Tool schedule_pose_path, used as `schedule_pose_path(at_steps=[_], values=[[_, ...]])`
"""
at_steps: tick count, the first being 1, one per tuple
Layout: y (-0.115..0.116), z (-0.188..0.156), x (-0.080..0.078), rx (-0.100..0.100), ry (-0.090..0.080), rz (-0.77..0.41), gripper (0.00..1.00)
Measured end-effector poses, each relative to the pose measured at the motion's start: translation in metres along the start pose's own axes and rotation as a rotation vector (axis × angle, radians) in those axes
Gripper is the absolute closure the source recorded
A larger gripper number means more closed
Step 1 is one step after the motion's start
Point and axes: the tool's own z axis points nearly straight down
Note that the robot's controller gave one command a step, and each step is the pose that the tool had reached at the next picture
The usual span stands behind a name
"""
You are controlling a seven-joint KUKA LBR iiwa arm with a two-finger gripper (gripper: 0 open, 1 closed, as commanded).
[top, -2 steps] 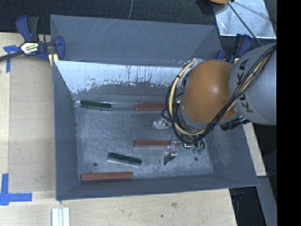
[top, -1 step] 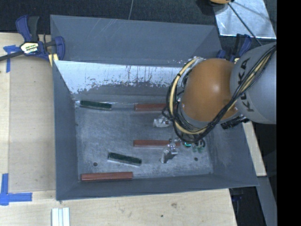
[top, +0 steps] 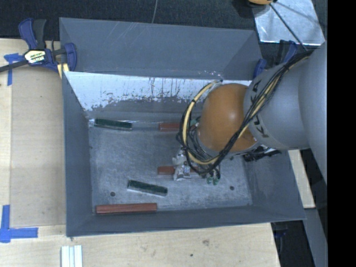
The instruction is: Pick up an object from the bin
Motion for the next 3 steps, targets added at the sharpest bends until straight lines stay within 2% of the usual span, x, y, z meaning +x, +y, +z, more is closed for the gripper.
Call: schedule_pose_path(at_steps=[1,2,3], values=[[0.000,0.000,0.000,0.000,0.000,0.000,1.00],[0.015,-0.029,-0.013,0.004,0.023,-0.026,1.00],[0.004,-0.093,0.015,0.003,0.029,-0.024,1.00]])
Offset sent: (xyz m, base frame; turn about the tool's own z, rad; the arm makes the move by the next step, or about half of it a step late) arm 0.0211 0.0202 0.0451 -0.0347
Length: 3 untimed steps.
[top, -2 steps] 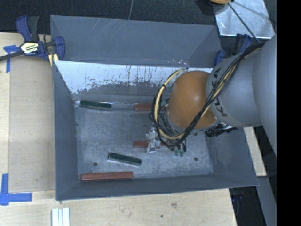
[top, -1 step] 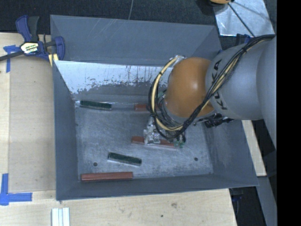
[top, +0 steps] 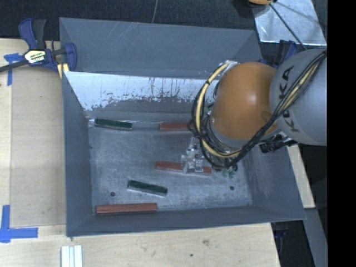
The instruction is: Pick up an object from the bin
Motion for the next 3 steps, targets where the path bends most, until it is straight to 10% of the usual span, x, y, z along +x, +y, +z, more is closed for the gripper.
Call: schedule_pose_path(at_steps=[1,2,3], values=[[0.0118,-0.0559,-0.0275,-0.001,-0.005,0.018,1.00],[0.0118,-0.0559,-0.0275,-0.001,-0.005,0.018,0.00],[0.0118,-0.0559,-0.0275,-0.001,-0.005,0.018,0.00]])
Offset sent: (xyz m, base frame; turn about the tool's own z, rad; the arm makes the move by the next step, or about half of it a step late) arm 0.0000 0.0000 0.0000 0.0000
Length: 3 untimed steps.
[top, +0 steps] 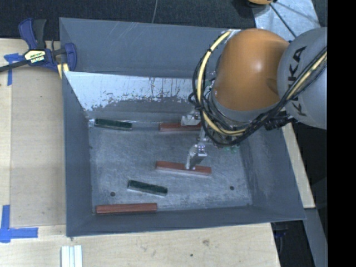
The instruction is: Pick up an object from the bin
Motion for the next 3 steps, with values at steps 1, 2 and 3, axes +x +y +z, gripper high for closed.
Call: schedule_pose_path(at_steps=[1,2,3], values=[[-0.017,0.043,0.001,-0.002,-0.009,-0.032,0.00],[-0.058,0.152,-0.031,-0.002,-0.016,-0.050,1.00],[-0.058,0.152,-0.031,-0.002,-0.016,-0.050,1.00]])
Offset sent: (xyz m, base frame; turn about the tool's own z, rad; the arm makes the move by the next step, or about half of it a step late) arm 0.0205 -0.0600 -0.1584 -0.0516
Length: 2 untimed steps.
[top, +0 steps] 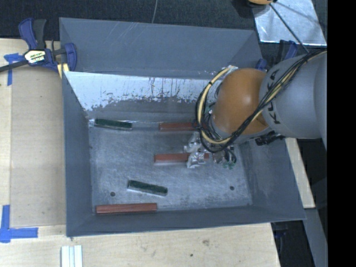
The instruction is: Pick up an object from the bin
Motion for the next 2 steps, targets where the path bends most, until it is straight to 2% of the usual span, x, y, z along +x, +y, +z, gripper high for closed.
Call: schedule_pose_path(at_steps=[1,2], values=[[-0.0050,-0.1646,-0.0023,0.001,0.009,0.009,1.00],[-0.0050,-0.1623,-0.0012,0.002,0.014,0.009,0.00]])
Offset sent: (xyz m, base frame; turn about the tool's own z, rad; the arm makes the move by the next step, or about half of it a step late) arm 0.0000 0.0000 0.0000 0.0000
